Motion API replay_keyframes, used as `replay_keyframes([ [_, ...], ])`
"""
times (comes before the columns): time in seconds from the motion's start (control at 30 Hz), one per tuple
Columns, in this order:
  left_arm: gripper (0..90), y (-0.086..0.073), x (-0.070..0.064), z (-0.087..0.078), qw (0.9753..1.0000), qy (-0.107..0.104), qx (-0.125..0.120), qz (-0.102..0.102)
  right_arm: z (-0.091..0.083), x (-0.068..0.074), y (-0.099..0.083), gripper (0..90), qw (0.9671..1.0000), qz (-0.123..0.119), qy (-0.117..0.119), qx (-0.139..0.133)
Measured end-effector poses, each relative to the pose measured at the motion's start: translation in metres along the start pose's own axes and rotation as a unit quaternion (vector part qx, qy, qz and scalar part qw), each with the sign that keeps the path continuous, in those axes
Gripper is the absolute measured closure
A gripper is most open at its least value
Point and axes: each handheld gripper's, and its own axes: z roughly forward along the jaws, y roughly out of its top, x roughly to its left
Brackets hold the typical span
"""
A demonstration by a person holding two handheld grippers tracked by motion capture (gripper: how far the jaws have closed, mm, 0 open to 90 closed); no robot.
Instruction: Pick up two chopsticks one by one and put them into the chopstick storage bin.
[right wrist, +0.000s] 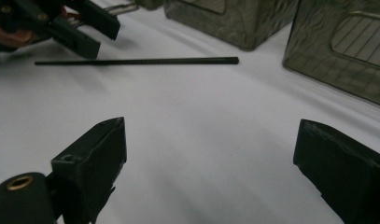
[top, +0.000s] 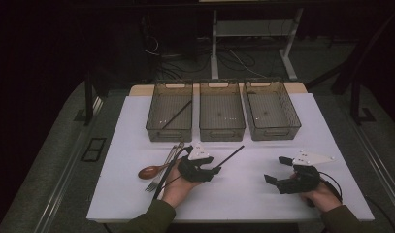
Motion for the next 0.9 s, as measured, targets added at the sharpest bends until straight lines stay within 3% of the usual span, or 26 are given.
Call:
replay_keyframes([
  [0.23, 67.2, -0.003, 0.000, 0.004, 0.9999, 0.003, 0.016, 0.003, 0.000, 0.000, 0.000, 9.0, 0.9999, 0.000, 0.004, 0.013],
  [0.3, 69.6, -0.004, 0.000, 0.006, 0.9998, 0.005, 0.018, 0.001, 0.000, -0.001, 0.000, 9.0, 0.9997, 0.004, 0.017, 0.017],
  [0.37, 71.0, -0.004, 0.001, 0.007, 0.9998, 0.002, 0.021, -0.001, -0.001, 0.000, 0.001, 9.0, 0.9996, -0.009, 0.021, 0.017],
  [0.47, 73.0, -0.005, 0.001, 0.009, 0.9997, 0.001, 0.026, -0.002, 0.000, 0.002, 0.001, 8.9, 0.9996, -0.014, 0.010, 0.021],
  [0.9, 84.3, -0.006, 0.003, 0.011, 0.9996, 0.010, 0.027, -0.006, 0.004, 0.001, 0.001, 8.9, 0.9989, -0.008, 0.010, 0.045],
])
